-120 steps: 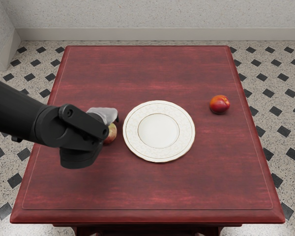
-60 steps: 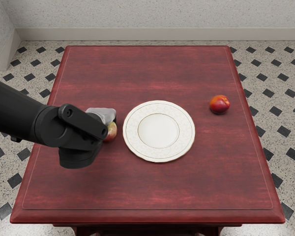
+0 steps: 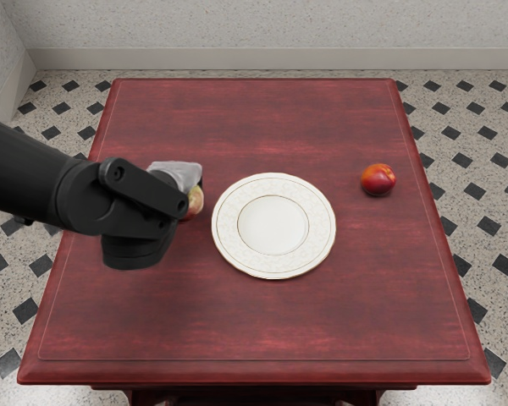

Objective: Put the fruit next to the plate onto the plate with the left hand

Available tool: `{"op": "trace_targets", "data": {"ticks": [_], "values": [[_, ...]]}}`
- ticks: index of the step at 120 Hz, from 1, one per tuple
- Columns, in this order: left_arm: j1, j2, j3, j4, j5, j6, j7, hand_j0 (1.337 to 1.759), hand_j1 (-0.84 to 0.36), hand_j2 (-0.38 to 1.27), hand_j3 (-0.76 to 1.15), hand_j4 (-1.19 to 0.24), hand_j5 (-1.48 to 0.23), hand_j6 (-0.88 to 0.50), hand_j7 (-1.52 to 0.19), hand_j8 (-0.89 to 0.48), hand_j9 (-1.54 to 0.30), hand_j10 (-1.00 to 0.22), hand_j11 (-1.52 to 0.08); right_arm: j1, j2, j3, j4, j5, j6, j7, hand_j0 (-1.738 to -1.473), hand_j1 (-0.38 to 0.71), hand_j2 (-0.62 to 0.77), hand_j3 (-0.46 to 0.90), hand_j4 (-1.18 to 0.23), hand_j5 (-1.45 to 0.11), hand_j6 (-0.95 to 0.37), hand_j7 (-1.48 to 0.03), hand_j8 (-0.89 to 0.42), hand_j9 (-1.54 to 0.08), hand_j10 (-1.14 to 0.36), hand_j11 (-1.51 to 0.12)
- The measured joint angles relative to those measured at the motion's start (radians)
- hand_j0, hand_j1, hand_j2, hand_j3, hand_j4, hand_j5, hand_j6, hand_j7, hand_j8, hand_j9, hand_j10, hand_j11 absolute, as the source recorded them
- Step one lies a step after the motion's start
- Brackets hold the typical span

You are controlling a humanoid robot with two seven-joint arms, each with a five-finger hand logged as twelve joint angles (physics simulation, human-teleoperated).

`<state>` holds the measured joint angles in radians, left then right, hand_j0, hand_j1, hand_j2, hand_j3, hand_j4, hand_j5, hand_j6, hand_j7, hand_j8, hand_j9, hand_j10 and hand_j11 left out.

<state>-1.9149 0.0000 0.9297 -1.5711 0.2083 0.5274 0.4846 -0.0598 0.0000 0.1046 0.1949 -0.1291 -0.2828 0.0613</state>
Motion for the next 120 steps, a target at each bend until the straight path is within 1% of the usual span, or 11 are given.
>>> {"op": "trace_targets", "data": {"ticks": [4,16,38,64,73,77,94,97,103,116,120], "values": [[-0.012,0.0,-0.001,-0.001,-0.001,0.0,0.0,1.648,-0.26,0.22,0.0,-0.23,-0.97,-0.17,-0.95,-0.28,-0.93,-0.67,-0.93,0.0,0.0,0.0,0.0,0.0,0.0,0.0,-1.658,-0.31,-0.01,0.0,-0.04,-0.05,-0.04,-0.05,-0.04,-0.05,-0.04,-0.05],[-0.037,0.0,-0.009,-0.003,-0.002,-0.002,0.0,1.648,-0.27,0.23,0.0,-0.23,-0.97,-0.17,-0.95,-0.27,-0.94,-0.67,-0.94,0.0,0.0,0.0,0.0,0.0,0.0,0.0,-1.658,-0.31,-0.01,0.0,-0.04,-0.05,-0.04,-0.05,-0.04,-0.05,-0.04,-0.05],[-0.051,0.0,-0.067,-0.004,-0.007,-0.047,-0.001,1.648,-0.27,0.22,0.0,-0.23,-0.97,-0.16,-0.95,-0.27,-0.94,-0.67,-0.94,0.0,0.0,0.0,0.0,0.0,0.0,0.0,-1.658,-0.31,-0.01,0.0,-0.04,-0.05,-0.04,-0.05,-0.04,-0.05,-0.04,-0.05],[-0.052,0.0,-0.159,-0.003,-0.018,-0.086,-0.006,1.649,-0.25,0.23,0.0,-0.24,-0.97,-0.18,-0.95,-0.29,-0.93,-0.67,-0.93,0.0,0.0,0.0,0.0,0.0,0.0,0.0,-1.658,-0.31,-0.01,0.0,-0.04,-0.05,-0.04,-0.05,-0.04,-0.05,-0.04,-0.05],[-0.044,0.0,-0.189,-0.002,-0.018,-0.09,-0.007,1.649,-0.25,0.22,0.0,-0.24,-0.97,-0.18,-0.94,-0.29,-0.92,-0.66,-0.92,0.0,0.0,0.0,0.0,0.0,0.0,0.0,-1.658,-0.31,-0.01,0.0,-0.04,-0.05,-0.04,-0.05,-0.04,-0.05,-0.04,-0.05],[-0.039,0.0,-0.203,-0.001,-0.019,-0.092,-0.008,1.649,-0.25,0.24,0.0,-0.24,-0.97,-0.18,-0.94,-0.3,-0.92,-0.66,-0.92,0.0,0.0,0.0,0.0,0.0,0.0,0.0,-1.658,-0.31,-0.01,0.0,-0.04,-0.05,-0.04,-0.05,-0.04,-0.05,-0.04,-0.05],[-0.032,0.0,-0.254,0.0,-0.018,-0.094,-0.01,1.65,-0.24,0.21,0.0,-0.25,-0.97,-0.19,-0.94,-0.3,-0.92,-0.66,-0.92,0.0,0.0,0.0,0.0,0.0,0.0,0.0,-1.658,-0.31,-0.01,0.0,-0.04,-0.05,-0.04,-0.05,-0.04,-0.05,-0.04,-0.05],[-0.026,0.0,-0.261,0.001,-0.017,-0.094,-0.01,1.649,-0.24,0.19,0.0,-0.25,-0.97,-0.19,-0.94,-0.3,-0.92,-0.66,-0.92,0.0,0.0,0.0,0.0,0.0,0.0,0.0,-1.658,-0.31,-0.01,0.0,-0.04,-0.05,-0.04,-0.05,-0.04,-0.05,-0.04,-0.05],[-0.01,0.0,-0.274,0.005,-0.014,-0.094,-0.01,1.649,-0.24,0.2,0.0,-0.24,-0.96,-0.19,-0.94,-0.31,-0.92,-0.66,-0.92,0.0,0.0,0.0,0.0,0.0,0.0,0.0,-1.658,-0.31,-0.01,0.0,-0.04,-0.05,-0.04,-0.05,-0.04,-0.05,-0.04,-0.05],[0.003,0.0,-0.298,0.014,-0.01,-0.093,-0.023,1.649,-0.24,0.21,0.0,-0.25,-0.96,-0.19,-0.94,-0.31,-0.92,-0.66,-0.92,0.0,0.0,0.0,0.0,0.0,0.0,0.0,-1.658,-0.31,-0.01,0.0,-0.04,-0.05,-0.04,-0.05,-0.04,-0.05,-0.04,-0.05],[0.009,0.0,-0.305,0.016,-0.008,-0.093,-0.027,1.649,-0.24,0.19,0.0,-0.24,-0.96,-0.19,-0.94,-0.3,-0.92,-0.66,-0.92,0.0,0.0,0.0,0.0,0.0,0.0,0.0,-1.658,-0.31,-0.01,0.0,-0.04,-0.05,-0.04,-0.05,-0.04,-0.05,-0.04,-0.05]]}}
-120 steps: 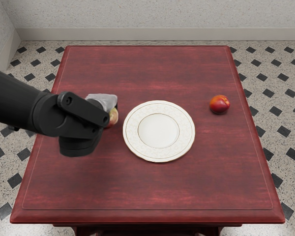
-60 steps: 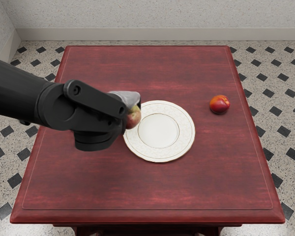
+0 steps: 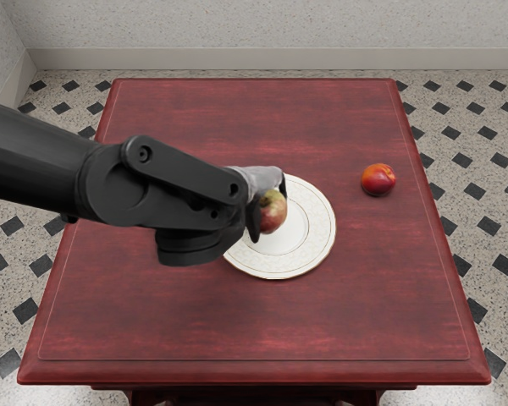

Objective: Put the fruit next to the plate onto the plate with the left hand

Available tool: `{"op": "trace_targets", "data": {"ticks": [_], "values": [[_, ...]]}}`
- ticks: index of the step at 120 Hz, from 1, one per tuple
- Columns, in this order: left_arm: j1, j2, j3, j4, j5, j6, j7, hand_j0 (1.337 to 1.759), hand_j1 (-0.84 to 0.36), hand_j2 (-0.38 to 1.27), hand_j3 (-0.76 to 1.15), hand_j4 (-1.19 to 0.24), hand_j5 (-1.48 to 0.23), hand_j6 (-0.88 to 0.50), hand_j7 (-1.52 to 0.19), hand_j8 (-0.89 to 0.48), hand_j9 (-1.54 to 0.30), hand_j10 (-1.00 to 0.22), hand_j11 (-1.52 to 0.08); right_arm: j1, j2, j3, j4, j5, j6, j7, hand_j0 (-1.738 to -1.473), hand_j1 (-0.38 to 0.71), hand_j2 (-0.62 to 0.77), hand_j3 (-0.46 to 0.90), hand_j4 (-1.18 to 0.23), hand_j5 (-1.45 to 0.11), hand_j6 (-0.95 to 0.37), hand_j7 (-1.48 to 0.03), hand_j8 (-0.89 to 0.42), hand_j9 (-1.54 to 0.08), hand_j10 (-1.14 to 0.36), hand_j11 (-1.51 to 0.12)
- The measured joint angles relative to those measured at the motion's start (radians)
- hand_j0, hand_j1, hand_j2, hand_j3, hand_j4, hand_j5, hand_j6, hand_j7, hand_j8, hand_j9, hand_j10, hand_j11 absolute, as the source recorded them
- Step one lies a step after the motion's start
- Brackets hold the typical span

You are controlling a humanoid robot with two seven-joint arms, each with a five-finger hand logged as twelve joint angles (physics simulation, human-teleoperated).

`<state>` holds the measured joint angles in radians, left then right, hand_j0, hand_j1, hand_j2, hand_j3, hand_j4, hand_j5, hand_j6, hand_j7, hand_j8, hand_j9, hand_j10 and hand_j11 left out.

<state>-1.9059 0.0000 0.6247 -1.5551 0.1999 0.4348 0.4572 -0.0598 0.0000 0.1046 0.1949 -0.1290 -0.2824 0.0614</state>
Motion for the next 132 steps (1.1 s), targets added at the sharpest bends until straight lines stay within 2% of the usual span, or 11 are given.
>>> {"op": "trace_targets", "data": {"ticks": [21,43,64,88,132], "values": [[0.029,0.0,-0.021,0.008,0.001,0.003,-0.033,1.649,-0.27,0.24,0.0,-0.24,-0.96,-0.18,-0.94,-0.29,-0.92,-0.66,-0.92,0.0,0.0,0.0,0.0,0.0,0.0,0.0,-1.658,-0.31,-0.01,0.0,-0.04,-0.05,-0.04,-0.05,-0.04,-0.05,-0.04,-0.05],[0.041,0.0,-0.024,0.017,0.001,0.003,-0.045,1.649,-0.27,0.23,0.0,-0.25,-0.91,-0.2,-0.89,-0.3,-0.88,-0.63,-0.88,0.0,0.0,0.0,0.0,0.0,0.0,0.0,-1.658,-0.31,-0.01,0.0,-0.04,-0.05,-0.04,-0.05,-0.04,-0.05,-0.04,-0.05],[0.053,0.0,-0.022,0.043,-0.003,0.005,-0.048,1.654,-0.18,0.15,0.0,-0.34,-0.72,-0.32,-0.71,-0.4,-0.7,-0.52,-0.7,0.0,0.0,0.0,0.0,0.0,-0.001,0.0,-1.658,-0.31,-0.01,0.0,-0.04,-0.05,-0.04,-0.05,-0.04,-0.05,-0.04,-0.05],[0.052,0.0,-0.02,0.056,-0.009,0.003,-0.048,1.656,-0.05,0.09,0.0,-0.29,-0.49,-0.29,-0.48,-0.32,-0.48,-0.36,-0.48,0.0,0.0,0.0,0.0,0.0,0.0,0.0,-1.658,-0.31,-0.01,0.0,-0.04,-0.05,-0.04,-0.05,-0.04,-0.05,-0.04,-0.05],[0.048,0.0,-0.051,0.083,-0.009,-0.011,-0.048,1.658,0.03,0.06,0.0,-0.26,-0.35,-0.26,-0.35,-0.26,-0.35,-0.27,-0.35,0.0,0.0,0.0,0.0,0.0,0.0,0.0,-1.658,-0.31,-0.01,0.0,-0.04,-0.05,-0.04,-0.05,-0.04,-0.05,-0.04,-0.05]]}}
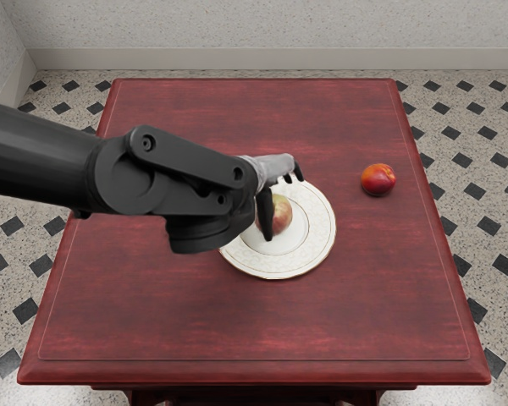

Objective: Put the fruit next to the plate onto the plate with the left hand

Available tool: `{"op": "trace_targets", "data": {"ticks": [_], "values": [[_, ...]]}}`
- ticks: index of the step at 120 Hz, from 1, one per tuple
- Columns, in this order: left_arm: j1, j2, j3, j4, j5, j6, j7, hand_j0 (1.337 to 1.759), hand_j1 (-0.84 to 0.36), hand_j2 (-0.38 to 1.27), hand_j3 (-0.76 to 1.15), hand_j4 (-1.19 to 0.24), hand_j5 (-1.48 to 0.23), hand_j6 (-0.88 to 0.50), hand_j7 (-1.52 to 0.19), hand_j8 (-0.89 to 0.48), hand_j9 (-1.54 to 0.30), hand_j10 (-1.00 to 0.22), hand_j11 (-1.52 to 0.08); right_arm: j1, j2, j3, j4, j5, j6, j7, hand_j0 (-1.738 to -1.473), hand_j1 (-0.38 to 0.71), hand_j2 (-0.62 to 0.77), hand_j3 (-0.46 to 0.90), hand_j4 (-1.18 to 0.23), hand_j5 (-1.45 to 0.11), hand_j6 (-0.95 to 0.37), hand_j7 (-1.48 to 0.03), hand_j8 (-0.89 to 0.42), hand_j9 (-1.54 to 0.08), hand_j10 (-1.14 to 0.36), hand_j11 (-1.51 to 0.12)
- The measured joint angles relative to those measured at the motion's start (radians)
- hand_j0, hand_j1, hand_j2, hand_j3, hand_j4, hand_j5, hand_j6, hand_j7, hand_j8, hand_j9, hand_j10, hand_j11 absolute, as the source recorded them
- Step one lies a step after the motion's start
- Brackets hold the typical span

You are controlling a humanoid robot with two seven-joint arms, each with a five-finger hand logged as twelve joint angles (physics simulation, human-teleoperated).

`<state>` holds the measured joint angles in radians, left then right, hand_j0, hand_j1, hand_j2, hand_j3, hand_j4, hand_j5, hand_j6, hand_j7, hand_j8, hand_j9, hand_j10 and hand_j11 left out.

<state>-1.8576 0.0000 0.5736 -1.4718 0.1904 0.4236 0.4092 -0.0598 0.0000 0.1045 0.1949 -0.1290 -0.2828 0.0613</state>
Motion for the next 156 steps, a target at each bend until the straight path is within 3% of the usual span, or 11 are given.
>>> {"op": "trace_targets", "data": {"ticks": [9,31,46,55,74,91,99,122,156], "values": [[0.007,0.006,-0.024,0.001,0.001,-0.038,-0.005,1.658,0.04,0.06,0.0,-0.26,-0.35,-0.26,-0.35,-0.26,-0.35,-0.27,-0.35,0.0,0.0,0.0,0.0,0.0,0.0,0.0,-1.658,-0.31,-0.01,0.0,-0.04,-0.05,-0.04,-0.05,-0.04,-0.05,-0.04,-0.05],[0.066,0.199,-0.105,0.004,0.012,-0.181,-0.037,1.658,0.04,0.05,0.0,-0.25,-0.34,-0.25,-0.34,-0.26,-0.34,-0.26,-0.34,0.0,0.0,0.0,0.0,0.0,0.0,0.0,-1.658,-0.31,-0.01,0.0,-0.04,-0.05,-0.04,-0.05,-0.04,-0.05,-0.04,-0.05],[0.17,0.339,-0.223,0.02,0.04,-0.342,-0.05,1.658,0.04,0.05,0.0,-0.25,-0.33,-0.25,-0.33,-0.25,-0.33,-0.26,-0.33,0.0,0.0,0.0,0.0,0.0,0.0,0.0,-1.658,-0.31,-0.01,0.0,-0.04,-0.05,-0.04,-0.05,-0.04,-0.05,-0.04,-0.05],[0.266,0.414,-0.328,0.041,0.058,-0.467,-0.053,1.658,0.05,0.05,0.0,-0.25,-0.33,-0.25,-0.33,-0.25,-0.33,-0.25,-0.33,0.0,0.0,0.0,0.0,0.0,0.0,0.0,-1.658,-0.31,-0.01,0.0,-0.04,-0.05,-0.04,-0.05,-0.04,-0.05,-0.04,-0.05],[0.39,0.574,-0.537,0.075,0.068,-0.692,-0.055,1.658,0.05,0.05,0.0,-0.25,-0.33,-0.25,-0.33,-0.25,-0.33,-0.25,-0.33,0.0,0.0,0.0,0.0,0.0,0.0,0.0,-1.658,-0.31,-0.01,0.0,-0.04,-0.05,-0.04,-0.05,-0.04,-0.05,-0.04,-0.05],[0.505,0.749,-0.692,0.088,0.031,-0.882,-0.055,1.658,0.05,0.05,0.0,-0.25,-0.33,-0.25,-0.33,-0.25,-0.33,-0.25,-0.33,0.0,0.0,0.0,0.0,0.0,0.0,0.0,-1.658,-0.31,-0.01,0.0,-0.04,-0.05,-0.04,-0.05,-0.04,-0.05,-0.04,-0.05],[0.563,0.77,-0.754,0.128,-0.017,-0.954,-0.055,1.658,0.05,0.05,0.0,-0.25,-0.33,-0.25,-0.33,-0.25,-0.33,-0.25,-0.33,0.0,0.0,0.0,0.0,0.0,0.0,0.0,-1.658,-0.31,-0.01,0.0,-0.04,-0.05,-0.04,-0.05,-0.04,-0.05,-0.04,-0.05],[0.708,0.871,-0.851,0.269,-0.187,-1.022,-0.055,1.658,0.05,0.05,0.0,-0.25,-0.33,-0.25,-0.33,-0.25,-0.33,-0.25,-0.33,0.0,0.0,0.0,0.0,0.0,0.0,0.0,-1.658,-0.31,-0.01,0.0,-0.04,-0.05,-0.04,-0.05,-0.04,-0.05,-0.04,-0.05],[0.809,0.916,-0.879,0.343,-0.328,-1.034,-0.055,1.658,0.05,0.05,0.0,-0.25,-0.33,-0.25,-0.33,-0.25,-0.33,-0.25,-0.33,0.0,0.0,0.0,0.0,0.0,0.0,0.0,-1.658,-0.31,-0.01,0.0,-0.04,-0.05,-0.04,-0.05,-0.04,-0.05,-0.04,-0.05]]}}
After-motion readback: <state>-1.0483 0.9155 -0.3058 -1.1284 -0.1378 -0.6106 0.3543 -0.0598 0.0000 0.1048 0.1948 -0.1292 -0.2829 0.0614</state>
